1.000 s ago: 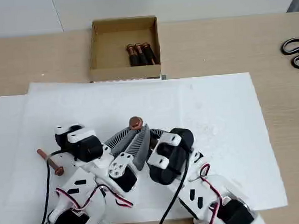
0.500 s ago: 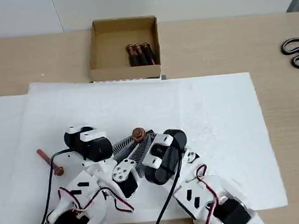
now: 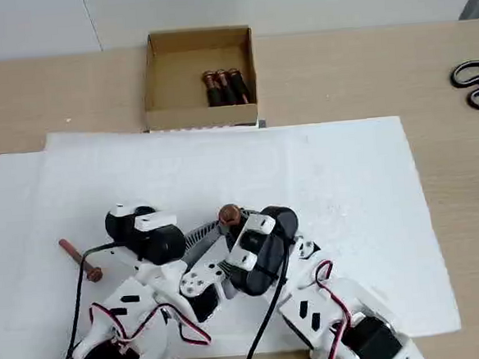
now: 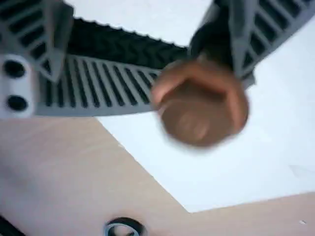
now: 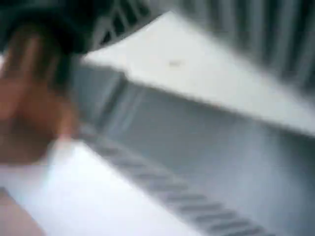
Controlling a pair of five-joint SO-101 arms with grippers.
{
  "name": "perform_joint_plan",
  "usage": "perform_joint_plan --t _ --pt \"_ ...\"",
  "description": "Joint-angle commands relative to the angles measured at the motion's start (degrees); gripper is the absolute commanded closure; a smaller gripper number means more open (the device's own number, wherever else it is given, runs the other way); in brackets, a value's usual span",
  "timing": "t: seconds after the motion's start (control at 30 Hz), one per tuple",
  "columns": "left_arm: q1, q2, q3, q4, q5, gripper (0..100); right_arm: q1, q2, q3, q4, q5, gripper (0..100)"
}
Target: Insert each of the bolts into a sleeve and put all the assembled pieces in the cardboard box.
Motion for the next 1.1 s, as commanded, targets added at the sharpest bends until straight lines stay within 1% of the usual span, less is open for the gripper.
perform_joint_plan --t 0.0,0.07,0.47,0.53,0.67,0.73,0.8,0.9,0.97,1.07 --pt "-2.8 0.2 -0.6 2.1 -3.4 78 -0.3 -0.6 -3.0 -1.5 0.6 99.6" --pt "-4.1 0.2 -2.1 3.0 -5.2 78 -0.3 -0.6 -3.0 -1.5 0.6 99.6" --pt "-5.5 0.2 -17.4 13.2 -5.0 78 -0.2 -0.6 -2.7 -1.5 0.6 99.6" --pt "-6.1 0.2 -20.4 14.5 -5.0 80 -0.2 -0.6 -2.7 -1.5 0.5 99.6" --pt "-9.9 0.2 -25.2 14.6 -5.6 92 0.0 -0.6 -2.7 -1.5 0.4 99.6" --pt "-11.5 0.1 -26.7 14.8 -7.6 100 0.0 -0.6 -2.7 -1.5 0.4 99.6" --pt "-12.5 0.0 -27.7 14.9 -9.1 99 0.0 -0.5 -2.7 -1.5 0.4 99.6" --pt "-15.0 0.0 -28.3 15.0 -9.4 100 0.0 -0.5 -2.7 -1.5 0.4 99.6" --pt "-18.1 0.2 -27.5 15.1 -9.4 100 0.0 -0.5 -2.7 -0.3 0.4 99.6" --pt "-24.3 0.3 -24.6 15.3 -9.4 100 0.0 -0.5 -2.7 4.1 0.3 99.6"
